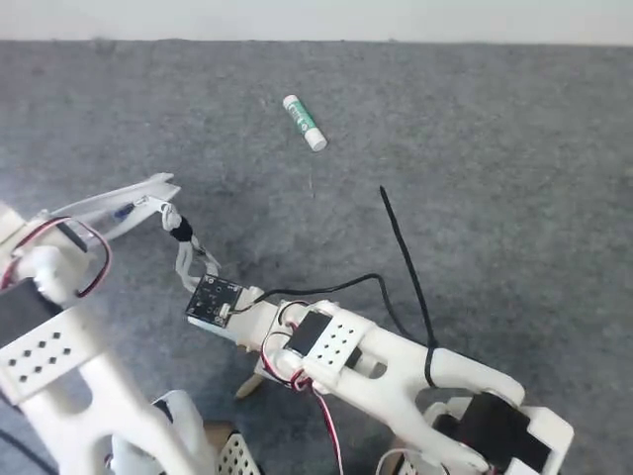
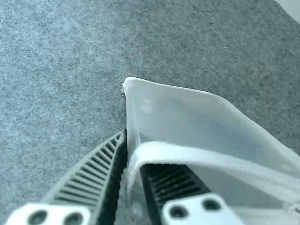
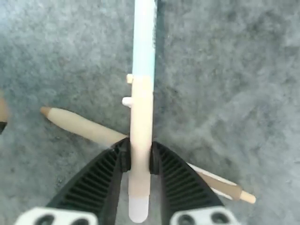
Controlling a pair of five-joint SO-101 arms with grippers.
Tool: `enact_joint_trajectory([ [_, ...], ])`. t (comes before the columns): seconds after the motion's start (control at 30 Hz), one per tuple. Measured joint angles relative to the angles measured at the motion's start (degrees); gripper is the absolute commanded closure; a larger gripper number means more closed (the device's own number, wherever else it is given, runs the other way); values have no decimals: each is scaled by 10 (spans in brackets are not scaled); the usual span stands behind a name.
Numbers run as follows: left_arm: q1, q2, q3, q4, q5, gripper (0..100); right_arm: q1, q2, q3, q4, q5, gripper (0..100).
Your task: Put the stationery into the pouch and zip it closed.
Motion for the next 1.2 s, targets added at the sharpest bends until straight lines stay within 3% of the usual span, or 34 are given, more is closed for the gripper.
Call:
enact_joint_trajectory([
  [0.37,0,0,0,0,0,991,159,-75,-25,105,87,993],
  [0.67,0,0,0,0,0,991,286,-68,-27,61,143,993],
  [0.83,0,0,0,0,0,991,309,-6,-70,55,148,970],
  [1.0,0,0,0,0,0,991,310,18,-130,129,149,819],
  [1.2,0,0,0,0,0,991,310,18,-147,156,149,847],
])
